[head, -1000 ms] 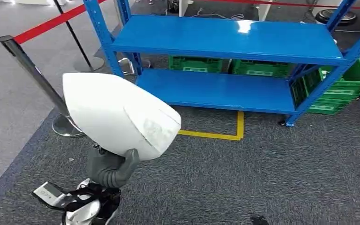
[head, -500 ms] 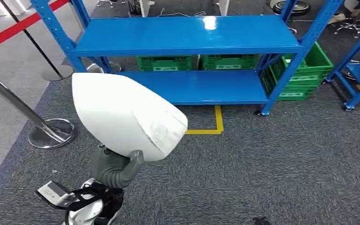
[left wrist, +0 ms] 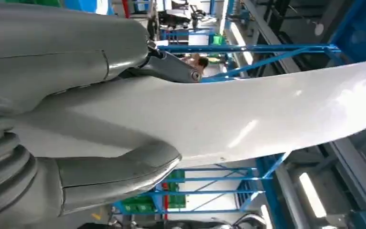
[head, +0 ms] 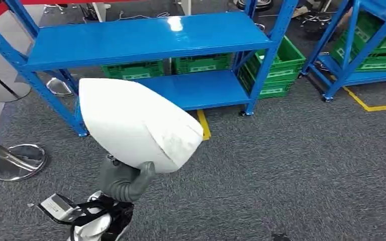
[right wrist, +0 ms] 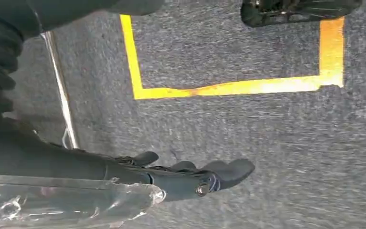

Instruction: Take the parts from the cabinet and place them on the table.

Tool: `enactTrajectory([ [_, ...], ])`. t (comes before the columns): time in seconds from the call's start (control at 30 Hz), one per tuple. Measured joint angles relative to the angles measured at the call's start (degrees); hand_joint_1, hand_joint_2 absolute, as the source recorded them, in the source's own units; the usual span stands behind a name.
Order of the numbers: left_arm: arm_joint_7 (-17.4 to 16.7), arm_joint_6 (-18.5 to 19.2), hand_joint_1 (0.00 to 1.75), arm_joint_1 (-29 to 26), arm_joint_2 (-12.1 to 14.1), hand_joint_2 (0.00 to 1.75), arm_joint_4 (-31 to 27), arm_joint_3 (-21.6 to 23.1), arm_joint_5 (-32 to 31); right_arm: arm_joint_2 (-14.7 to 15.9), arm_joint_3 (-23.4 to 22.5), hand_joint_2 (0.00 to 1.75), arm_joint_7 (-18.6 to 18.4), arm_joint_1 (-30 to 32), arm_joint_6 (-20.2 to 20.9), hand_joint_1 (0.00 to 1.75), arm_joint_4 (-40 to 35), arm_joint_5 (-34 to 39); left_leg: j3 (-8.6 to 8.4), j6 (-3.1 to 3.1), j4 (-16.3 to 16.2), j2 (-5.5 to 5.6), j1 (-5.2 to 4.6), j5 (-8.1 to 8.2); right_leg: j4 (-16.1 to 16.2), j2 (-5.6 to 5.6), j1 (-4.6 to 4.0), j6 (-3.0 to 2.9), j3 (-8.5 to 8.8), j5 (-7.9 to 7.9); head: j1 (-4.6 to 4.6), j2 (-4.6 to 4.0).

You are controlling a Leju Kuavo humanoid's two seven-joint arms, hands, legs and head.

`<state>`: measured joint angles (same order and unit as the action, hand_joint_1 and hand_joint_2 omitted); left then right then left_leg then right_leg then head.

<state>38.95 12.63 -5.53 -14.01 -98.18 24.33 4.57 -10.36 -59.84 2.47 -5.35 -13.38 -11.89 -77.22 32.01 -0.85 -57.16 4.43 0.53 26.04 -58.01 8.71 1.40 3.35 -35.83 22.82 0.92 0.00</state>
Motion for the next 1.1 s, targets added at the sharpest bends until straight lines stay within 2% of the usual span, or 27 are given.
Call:
enactTrajectory([
  [0.03,0.0,0.0,1.75,0.1,-0.1,1.75,0.0,0.0,0.0,0.0,0.0,1.75,0.0,0.2,0.0,0.00,0.0,0.0,-0.08,0.49,0.4,-0.86,0.36,-0.31,-0.1,0.36,0.00,0.36,-0.44,-0.05,0.15,0.00],
  [0.07,0.0,0.1,1.75,0.2,-0.1,1.75,0.0,0.1,0.0,0.1,-0.1,1.75,-0.1,0.3,0.0,0.00,0.0,0.0,-0.13,0.81,0.5,-1.61,0.39,-0.38,-0.7,-2.18,-0.34,0.38,-0.62,0.41,-0.15,0.00],
  [0.1,0.0,0.2,1.75,0.2,-0.1,1.75,0.0,0.1,0.1,0.0,-0.1,1.75,-0.1,0.2,0.0,0.00,0.0,0.0,-0.12,1.21,0.5,-2.35,0.29,-0.36,-3.5,-5.54,-0.69,0.45,-2.01,2.29,-0.90,0.00],
  [0.13,0.0,0.2,1.75,0.1,-0.1,1.75,0.0,0.1,0.1,0.0,-0.1,1.75,-0.1,0.0,0.1,0.00,0.0,0.0,-0.10,1.33,0.5,-3.25,0.07,-0.31,-7.8,-7.09,-0.66,0.59,-3.99,4.62,-0.94,0.00],
  [0.17,0.0,0.2,1.75,0.1,-0.1,1.75,0.0,0.0,0.1,0.0,-0.1,1.75,-0.1,-0.2,0.1,0.00,0.0,0.0,-0.09,1.43,0.4,-4.32,-0.15,-0.27,-13.2,-8.01,-0.65,0.59,-6.45,7.01,-0.90,0.00],
  [0.2,0.0,0.3,1.75,0.1,-0.1,1.75,0.1,0.0,0.1,0.0,-0.1,1.75,-0.1,-0.2,0.1,0.00,0.0,0.0,-0.09,1.48,0.4,-5.23,-0.28,-0.24,-17.1,-8.35,-0.66,0.58,-8.14,8.34,-0.94,0.00],
  [0.23,0.0,0.3,1.75,0.1,-0.1,1.75,0.2,0.0,0.1,0.0,-0.2,1.75,-0.1,-0.2,0.1,0.00,0.0,0.1,-0.11,1.52,0.4,-6.06,-0.34,-0.20,-18.2,-8.40,-0.67,0.57,-8.52,8.26,-0.94,0.00],
  [0.27,0.0,0.3,1.75,0.1,-0.1,1.75,0.3,0.0,0.1,0.0,-0.2,1.75,-0.1,-0.1,0.1,0.00,0.0,0.1,-0.15,1.51,0.4,-6.76,-0.38,-0.17,-16.6,-8.45,-0.67,0.48,-7.42,7.02,-0.94,0.00],
  [0.3,0.0,0.3,1.75,0.1,-0.1,1.75,0.3,0.0,0.1,0.0,-0.2,1.75,-0.1,0.0,0.1,0.00,0.0,0.1,-0.21,1.45,0.4,-7.43,-0.41,-0.08,-12.9,-8.64,-0.69,0.30,-5.29,5.05,-0.94,0.00],
  [0.33,0.0,0.3,1.75,0.1,-0.1,1.75,0.3,0.0,0.1,0.0,-0.2,1.75,-0.2,0.0,0.0,0.00,0.0,0.1,-0.36,1.33,0.4,-8.07,-0.41,0.02,-7.7,-9.53,-0.77,0.14,-2.33,2.93,-0.92,0.00],
  [0.37,0.0,0.3,1.75,0.1,-0.1,1.75,0.3,0.1,0.1,0.0,-0.2,1.75,-0.2,-0.1,0.0,0.00,0.0,0.1,-0.65,1.04,0.4,-8.67,-0.48,0.20,-2.3,-11.98,-0.98,-0.06,0.97,1.32,-0.96,0.00],
  [0.4,0.0,0.4,1.75,0.1,-0.1,1.75,0.3,0.0,0.1,0.0,-0.2,1.75,-0.2,-0.4,0.0,0.00,0.0,0.1,-0.65,0.66,0.2,-9.17,-1.01,0.45,-0.9,-13.07,-1.64,-0.32,1.82,2.14,-1.00,0.00],
  [0.43,0.0,0.4,1.75,0.1,-0.1,1.75,0.3,0.1,0.1,0.0,-0.2,1.75,-0.2,-0.6,0.0,0.00,0.0,0.1,-0.66,0.48,0.2,-9.67,-1.05,0.45,-0.8,-12.19,-1.45,-0.87,1.54,1.75,-0.72,0.00],
  [0.53,0.0,0.5,1.75,0.2,-0.1,1.75,0.3,0.2,0.1,0.0,-0.3,1.75,-0.4,-0.3,0.0,0.00,0.0,0.3,-0.96,-0.35,0.6,-11.34,-1.00,0.47,-0.7,-10.27,-1.52,-1.81,1.02,1.55,-0.88,0.00],
  [0.57,0.0,0.5,1.75,0.3,-0.1,1.75,0.3,0.2,0.1,0.0,-0.3,1.75,-0.4,-0.2,0.0,0.00,0.0,0.3,-0.87,-0.94,0.0,-9.04,-0.73,1.18,-0.5,-9.54,-1.13,-2.16,1.11,1.31,-0.81,0.00],
  [0.6,0.0,0.5,1.75,0.3,0.0,1.75,0.3,0.2,0.1,0.0,-0.4,1.75,-0.4,-0.2,-0.1,0.00,0.0,0.3,0.05,-1.10,-2.1,-6.83,-0.66,2.97,-0.5,-8.97,-0.97,-2.34,1.04,1.20,-0.63,0.00],
  [0.63,0.0,0.5,1.75,0.2,0.0,1.75,0.3,0.2,0.1,0.0,-0.4,1.75,-0.4,-0.4,-0.1,0.00,0.0,0.3,1.90,-1.20,-6.3,-5.65,-0.64,5.45,-0.5,-8.37,-0.88,-2.50,0.95,1.11,-0.59,0.00],
  [0.7,0.0,0.5,1.75,0.2,0.0,1.75,0.4,0.2,0.2,0.0,-0.4,1.75,-0.4,-0.4,0.0,0.00,0.0,0.4,6.20,-1.24,-15.2,-5.00,-0.63,9.07,-0.5,-6.85,-0.88,-2.62,0.82,1.02,-0.46,0.00],
  [0.73,0.0,0.5,1.75,0.2,0.0,1.75,0.6,0.2,0.2,0.0,-0.4,1.75,-0.5,-0.3,0.0,0.00,0.0,0.4,7.53,-1.14,-17.5,-4.96,-0.63,9.08,-0.5,-6.01,-0.87,-2.61,0.84,1.02,-0.48,0.00],
  [0.8,0.0,0.5,1.75,0.3,0.0,1.75,0.7,0.2,0.4,0.0,-0.5,1.75,-0.6,-0.2,0.0,0.00,0.0,0.4,6.23,-1.01,-14.1,-4.87,-0.56,5.47,-0.5,-4.42,-0.80,-2.42,0.89,0.90,-0.48,0.00],
  [0.83,0.0,0.5,1.75,0.3,0.0,1.75,0.8,0.2,0.5,0.0,-0.5,1.75,-0.7,-0.3,0.1,0.00,0.0,0.4,4.16,-0.96,-9.5,-4.27,-0.45,2.62,-0.5,-3.47,-0.71,-2.24,0.91,0.80,-0.48,0.00],
  [0.87,0.0,0.5,1.75,0.3,0.0,1.75,0.8,0.2,0.6,0.0,-0.5,1.75,-0.8,-0.3,0.1,0.00,0.0,0.4,1.79,-0.99,-4.5,-2.25,-0.16,0.14,-0.5,-2.65,-0.56,-2.03,0.90,0.71,-0.41,0.00],
  [0.9,0.0,0.5,1.75,0.3,0.0,1.75,0.8,0.2,0.6,0.0,-0.5,1.75,-0.8,-0.4,0.1,0.00,0.0,0.4,0.56,-1.09,-1.6,1.55,0.30,-0.47,-0.6,-2.01,-0.72,-1.63,0.56,0.64,-0.35,0.00],
  [0.93,0.0,0.5,1.75,0.3,0.0,1.75,0.8,0.1,0.6,0.0,-0.6,1.75,-0.8,-0.5,0.1,0.00,0.0,0.4,0.11,-0.91,0.1,1.84,0.69,0.31,-1.1,-1.15,-0.81,-1.29,-0.06,0.65,-0.31,0.00],
  [1.03,0.0,0.4,1.75,0.3,-0.1,1.75,0.9,0.2,0.6,0.0,-0.6,1.75,-0.8,0.1,0.1,0.00,0.0,0.4,0.25,0.22,-0.3,0.14,0.12,0.07,-0.4,0.66,-0.19,-0.03,-1.06,0.00,-0.40,0.00],
  [1.07,0.0,0.4,1.75,0.4,-0.2,1.75,0.9,0.2,0.6,0.0,-0.7,1.75,-0.8,0.2,0.0,0.00,0.0,0.4,0.19,0.62,0.0,-0.92,0.46,-0.14,-0.8,0.05,-0.15,0.05,-1.04,0.15,-0.22,0.00],
  [1.1,0.0,0.4,1.75,0.4,-0.2,1.75,1.0,0.3,0.6,0.0,-0.7,1.75,-0.8,0.3,0.0,0.00,0.0,0.5,0.09,0.97,0.0,-1.61,0.31,-0.09,-2.5,-3.82,-0.77,0.21,-1.73,1.36,-0.91,0.00],
])
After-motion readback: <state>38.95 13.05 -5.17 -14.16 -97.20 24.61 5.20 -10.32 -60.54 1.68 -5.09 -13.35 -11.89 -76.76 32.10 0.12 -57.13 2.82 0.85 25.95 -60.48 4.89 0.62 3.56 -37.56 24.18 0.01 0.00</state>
